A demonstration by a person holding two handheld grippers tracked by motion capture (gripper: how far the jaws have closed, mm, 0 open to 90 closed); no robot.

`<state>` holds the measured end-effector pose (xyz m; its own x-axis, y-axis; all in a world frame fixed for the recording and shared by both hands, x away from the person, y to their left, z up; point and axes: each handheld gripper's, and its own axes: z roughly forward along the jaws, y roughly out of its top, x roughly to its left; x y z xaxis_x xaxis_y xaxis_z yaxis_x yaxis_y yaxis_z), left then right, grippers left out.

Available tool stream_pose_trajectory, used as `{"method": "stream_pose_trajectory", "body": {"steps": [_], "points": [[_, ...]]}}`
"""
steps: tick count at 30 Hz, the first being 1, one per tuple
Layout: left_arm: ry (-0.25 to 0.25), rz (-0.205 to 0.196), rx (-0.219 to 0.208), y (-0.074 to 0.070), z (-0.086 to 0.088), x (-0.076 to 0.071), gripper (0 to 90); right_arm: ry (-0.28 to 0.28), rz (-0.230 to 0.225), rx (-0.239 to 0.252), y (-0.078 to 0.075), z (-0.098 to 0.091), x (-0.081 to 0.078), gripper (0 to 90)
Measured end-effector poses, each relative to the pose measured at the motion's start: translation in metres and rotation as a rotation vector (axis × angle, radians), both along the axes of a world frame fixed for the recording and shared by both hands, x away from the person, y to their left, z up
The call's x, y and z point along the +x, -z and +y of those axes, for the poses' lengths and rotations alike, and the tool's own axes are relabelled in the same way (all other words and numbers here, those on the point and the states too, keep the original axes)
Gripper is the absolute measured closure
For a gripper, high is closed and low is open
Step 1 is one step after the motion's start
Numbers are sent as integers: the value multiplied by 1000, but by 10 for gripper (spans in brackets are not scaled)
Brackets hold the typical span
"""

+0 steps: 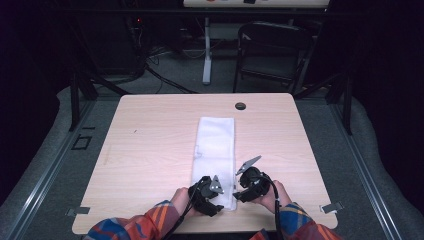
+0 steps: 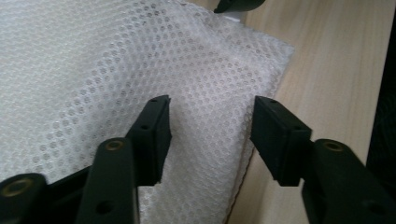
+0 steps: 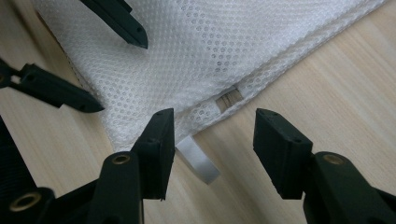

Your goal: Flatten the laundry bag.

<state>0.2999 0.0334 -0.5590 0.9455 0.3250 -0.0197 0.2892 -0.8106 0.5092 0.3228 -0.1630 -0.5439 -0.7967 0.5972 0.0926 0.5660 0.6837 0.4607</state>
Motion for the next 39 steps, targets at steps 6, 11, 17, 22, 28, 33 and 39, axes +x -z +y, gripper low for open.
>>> {"method": "stream_pose_trajectory", "body": {"steps": [6, 11, 17, 22, 28, 33, 39], "points": [[-27, 5, -31, 2, 4, 5, 630, 0, -5, -2, 0, 1, 0, 529], [-36, -17, -24, 2, 5, 7, 740, -5, -9, -11, 0, 1, 0, 554], [-58, -14, -39, 2, 7, 9, 822, -34, -36, 1, -3, 4, -3, 783], [-71, -1, -63, 0, 8, 10, 841, -56, -41, -26, 0, 13, -7, 884], [-81, -23, -89, -6, 9, 11, 850, -48, -54, -22, 8, 22, -7, 900], [-87, -41, -91, -10, 11, 12, 855, -39, -38, -11, 13, 22, -6, 900], [-117, -68, -116, -18, 18, 15, 856, -41, -39, -12, 14, 22, -5, 900]]}}
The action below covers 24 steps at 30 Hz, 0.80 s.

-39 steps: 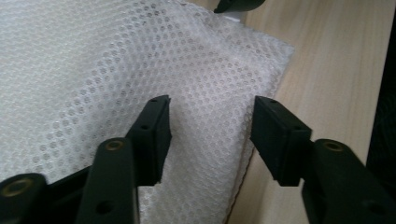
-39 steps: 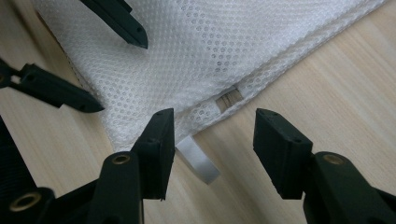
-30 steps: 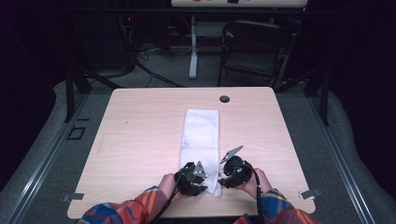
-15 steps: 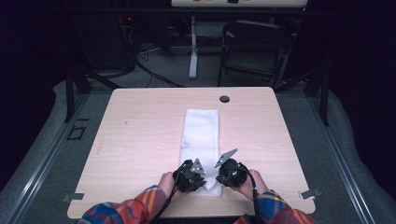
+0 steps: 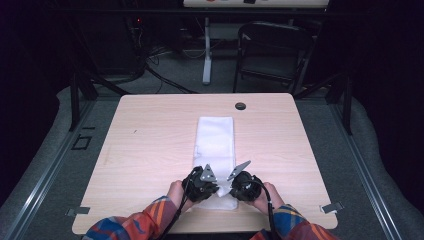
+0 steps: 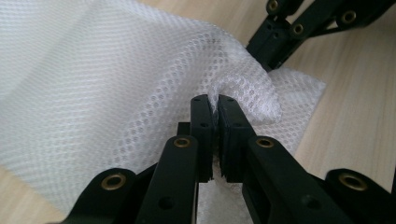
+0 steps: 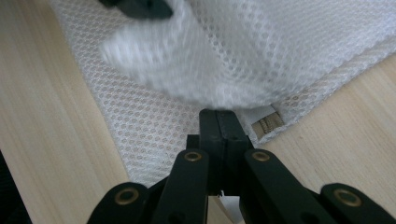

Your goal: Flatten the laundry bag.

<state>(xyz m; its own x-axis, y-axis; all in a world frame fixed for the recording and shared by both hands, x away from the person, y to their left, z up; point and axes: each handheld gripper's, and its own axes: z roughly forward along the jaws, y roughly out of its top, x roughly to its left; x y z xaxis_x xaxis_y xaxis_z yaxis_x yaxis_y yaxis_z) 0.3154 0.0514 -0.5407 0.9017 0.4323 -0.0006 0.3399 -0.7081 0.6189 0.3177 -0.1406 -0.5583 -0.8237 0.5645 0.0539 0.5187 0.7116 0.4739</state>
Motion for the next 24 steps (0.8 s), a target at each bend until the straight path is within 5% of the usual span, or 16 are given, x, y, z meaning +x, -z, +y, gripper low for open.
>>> {"method": "stream_pose_trajectory", "body": {"steps": [4, 24], "points": [[-30, -12, -31, -7, 9, 3, 856, -25, 6, -26, -2, -1, 2, 900], [-90, -60, -30, -19, 30, 7, 848, -26, 7, -25, -2, -1, 2, 900]]}}
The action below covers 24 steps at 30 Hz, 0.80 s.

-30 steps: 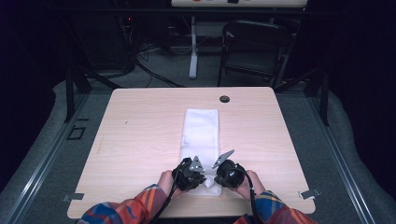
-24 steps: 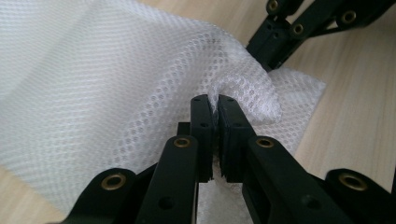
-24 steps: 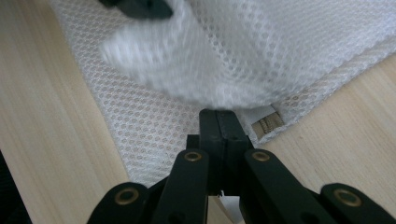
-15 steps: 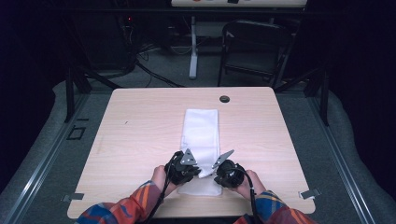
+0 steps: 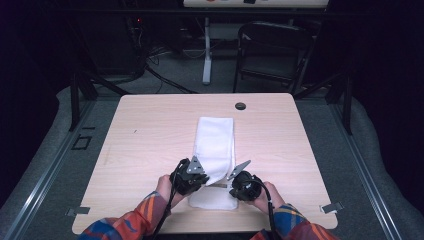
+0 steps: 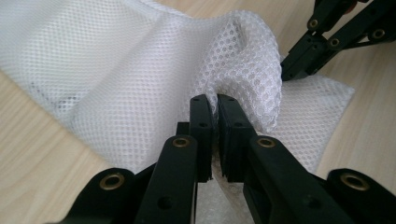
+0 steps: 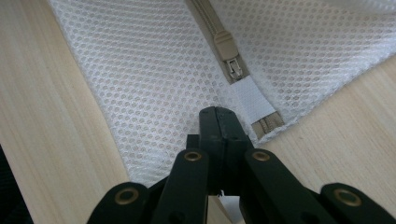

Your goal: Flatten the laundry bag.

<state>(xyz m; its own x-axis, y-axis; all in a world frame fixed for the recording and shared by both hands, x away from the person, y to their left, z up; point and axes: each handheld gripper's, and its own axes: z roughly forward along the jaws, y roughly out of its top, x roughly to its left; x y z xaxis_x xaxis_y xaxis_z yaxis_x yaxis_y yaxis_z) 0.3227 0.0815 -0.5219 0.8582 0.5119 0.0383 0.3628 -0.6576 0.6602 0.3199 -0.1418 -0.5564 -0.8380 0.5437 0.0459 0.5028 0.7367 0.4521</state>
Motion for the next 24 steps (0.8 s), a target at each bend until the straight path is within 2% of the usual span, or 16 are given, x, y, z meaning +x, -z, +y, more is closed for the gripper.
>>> {"method": "stream_pose_trajectory", "body": {"steps": [10, 20, 22, 24], "points": [[-54, 3, -8, -4, 18, 1, 847, -6, -2, -6, 0, 0, 0, 900], [-76, 5, 11, -5, 31, 0, 847, -2, -2, -3, 0, 1, 0, 900], [-78, 21, -4, -5, 35, 1, 847, -1, -3, -3, 0, 1, 0, 900], [-83, 30, -1, -5, 38, 2, 848, -2, -2, -4, 0, 1, 0, 900]]}}
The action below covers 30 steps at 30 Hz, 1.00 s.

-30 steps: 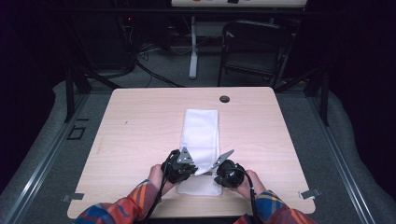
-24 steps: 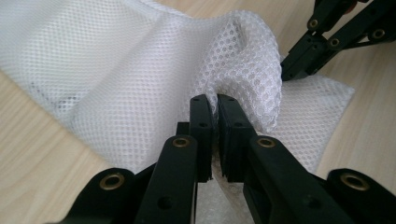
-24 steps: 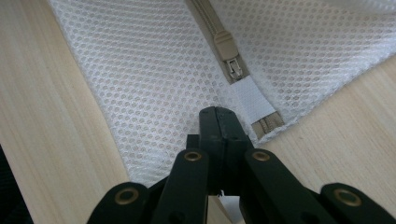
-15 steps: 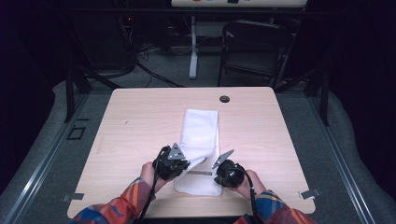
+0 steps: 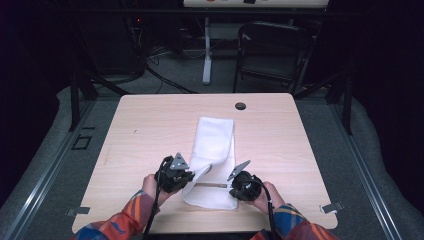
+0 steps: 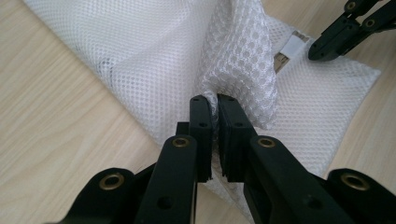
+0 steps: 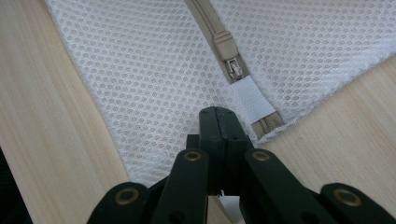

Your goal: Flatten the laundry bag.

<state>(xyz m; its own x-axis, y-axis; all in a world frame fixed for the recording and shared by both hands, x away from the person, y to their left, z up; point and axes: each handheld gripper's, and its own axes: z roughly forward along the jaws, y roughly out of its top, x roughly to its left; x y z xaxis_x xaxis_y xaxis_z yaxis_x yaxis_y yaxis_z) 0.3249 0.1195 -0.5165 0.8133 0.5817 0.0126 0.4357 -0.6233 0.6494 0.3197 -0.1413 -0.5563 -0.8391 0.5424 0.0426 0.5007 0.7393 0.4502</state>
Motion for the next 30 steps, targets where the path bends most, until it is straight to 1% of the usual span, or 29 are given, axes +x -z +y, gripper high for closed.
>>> {"method": "stream_pose_trajectory", "body": {"steps": [2, 3, 4, 5, 9, 15, 21, 30], "points": [[-14, 1, -3, 0, 3, 0, 848, -3, 1, -3, 0, 0, 0, 900], [-10, 6, 9, 0, 5, 0, 848, -3, 1, -3, 0, 0, 0, 900], [-16, 9, 10, 0, 6, 0, 848, -1, 0, -3, 0, 0, 0, 900], [-14, 10, 10, 0, 8, 0, 848, -2, 2, -4, 0, 0, 0, 900], [-32, 0, 12, -1, 12, -1, 849, -3, 2, -4, 0, 0, 0, 900], [-64, 4, 20, -2, 22, -1, 849, -2, 3, -4, 0, 0, 0, 900], [-80, 8, 31, -2, 29, -2, 850, -1, 3, -4, 0, 0, 0, 900], [-93, 36, 73, 1, 37, -3, 849, 6, 0, 4, 0, 1, 0, 900]]}}
